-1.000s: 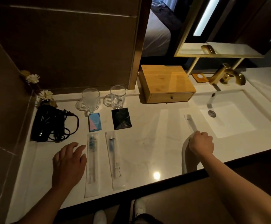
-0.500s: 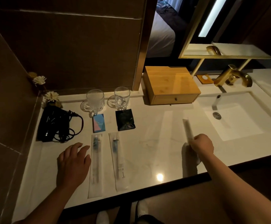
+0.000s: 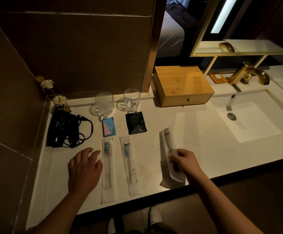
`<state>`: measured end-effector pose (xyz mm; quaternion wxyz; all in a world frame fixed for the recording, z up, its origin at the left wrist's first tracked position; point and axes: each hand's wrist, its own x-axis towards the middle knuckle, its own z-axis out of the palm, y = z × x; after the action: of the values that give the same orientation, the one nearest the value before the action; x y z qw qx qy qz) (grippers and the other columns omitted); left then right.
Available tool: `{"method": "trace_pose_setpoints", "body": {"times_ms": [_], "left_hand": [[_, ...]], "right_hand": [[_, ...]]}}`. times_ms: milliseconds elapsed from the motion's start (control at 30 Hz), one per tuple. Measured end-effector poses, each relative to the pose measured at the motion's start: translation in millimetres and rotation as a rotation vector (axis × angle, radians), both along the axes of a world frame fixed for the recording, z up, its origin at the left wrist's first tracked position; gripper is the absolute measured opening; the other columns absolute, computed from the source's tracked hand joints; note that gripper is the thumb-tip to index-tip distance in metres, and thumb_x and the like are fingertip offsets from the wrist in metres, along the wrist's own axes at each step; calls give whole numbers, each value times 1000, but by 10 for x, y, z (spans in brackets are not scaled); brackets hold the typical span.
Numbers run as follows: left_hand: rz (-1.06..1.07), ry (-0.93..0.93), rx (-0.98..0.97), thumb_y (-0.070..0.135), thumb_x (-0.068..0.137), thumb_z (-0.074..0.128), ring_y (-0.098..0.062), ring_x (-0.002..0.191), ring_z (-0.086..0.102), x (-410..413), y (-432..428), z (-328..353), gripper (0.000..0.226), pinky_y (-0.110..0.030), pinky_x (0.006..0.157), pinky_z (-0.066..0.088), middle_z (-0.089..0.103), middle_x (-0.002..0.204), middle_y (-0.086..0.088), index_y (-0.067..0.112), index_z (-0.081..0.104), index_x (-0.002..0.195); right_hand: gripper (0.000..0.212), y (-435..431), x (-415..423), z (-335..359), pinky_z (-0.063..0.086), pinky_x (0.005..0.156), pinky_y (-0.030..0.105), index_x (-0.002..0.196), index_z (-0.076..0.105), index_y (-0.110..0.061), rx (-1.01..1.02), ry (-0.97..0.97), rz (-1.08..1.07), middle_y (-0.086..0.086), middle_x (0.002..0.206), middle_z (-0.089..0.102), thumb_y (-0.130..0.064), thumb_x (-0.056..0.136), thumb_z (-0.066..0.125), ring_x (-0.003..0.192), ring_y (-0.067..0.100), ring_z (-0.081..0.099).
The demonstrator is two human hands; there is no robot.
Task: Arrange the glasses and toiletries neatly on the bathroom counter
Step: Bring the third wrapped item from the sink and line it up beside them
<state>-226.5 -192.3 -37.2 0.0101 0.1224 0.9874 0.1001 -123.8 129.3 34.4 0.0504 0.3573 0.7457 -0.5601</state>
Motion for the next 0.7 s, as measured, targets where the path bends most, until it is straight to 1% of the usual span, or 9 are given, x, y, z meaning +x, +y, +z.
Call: {"method": "trace_pose_setpoints", "body": {"times_ms": [67,167,233,300,367,433,500,633,700], "left_hand": [[0,4,3,39,86,34,-29,119,52,-1,-3,-4,48,-49,97,40,59,130,-7,24,61,123],[-5,7,5,38,86,37,-29,119,52,-2,-9,-18,47,-49,96,40,59,130,-7,24,60,123],[-3,10,8,38,86,38,-29,119,52,-2,-9,-24,46,-49,97,40,59,131,-7,24,60,123],[-4,16,15,38,86,37,-29,119,52,-4,-11,-27,46,-49,96,40,59,130,-7,24,60,123],[-7,18,18,38,86,37,-29,119,52,-5,-17,-31,46,-49,96,40,59,130,-7,24,60,123],[-8,16,19,38,86,37,-29,119,52,-5,-24,-38,46,-49,97,40,59,131,-6,24,60,124],[-9,20,18,37,86,38,-28,119,52,-2,-28,-46,45,-48,97,40,58,131,-6,25,59,124],[-5,19,20,37,86,38,-28,118,52,-6,-25,-42,45,-48,96,40,59,130,-6,25,60,123],[-2,18,18,37,86,38,-27,119,52,-2,-24,-41,45,-48,96,40,59,131,-5,25,60,123]], "right_hand": [[14,-52,-2,-13,60,70,40,94,73,-11,20,-1,12,8,91,73,-14,88,61,85,30,69],[21,-103,18,-62,60,72,42,105,69,-19,513,-14,160,-3,92,70,-28,87,61,79,17,66],[29,-159,37,-77,57,69,37,109,65,-28,682,-8,239,-8,95,66,-45,85,62,79,11,63],[30,-219,36,-92,56,67,33,104,66,-33,659,-1,250,-11,94,66,-54,84,59,78,8,62],[26,-239,23,-118,57,70,33,101,69,-28,620,17,206,-8,98,68,-48,89,56,80,8,62],[27,-213,11,-153,56,72,34,109,68,-26,662,15,167,-5,105,67,-42,93,55,85,12,63],[32,-213,-6,-189,56,70,34,117,63,-25,733,-10,220,-4,108,64,-44,92,56,87,15,64],[26,-353,-119,-240,52,62,32,110,63,-20,811,-88,326,2,101,62,-37,92,55,75,20,57],[25,-411,-171,-268,50,63,29,110,64,-18,799,-102,322,4,103,64,-33,95,51,77,22,60]]}}
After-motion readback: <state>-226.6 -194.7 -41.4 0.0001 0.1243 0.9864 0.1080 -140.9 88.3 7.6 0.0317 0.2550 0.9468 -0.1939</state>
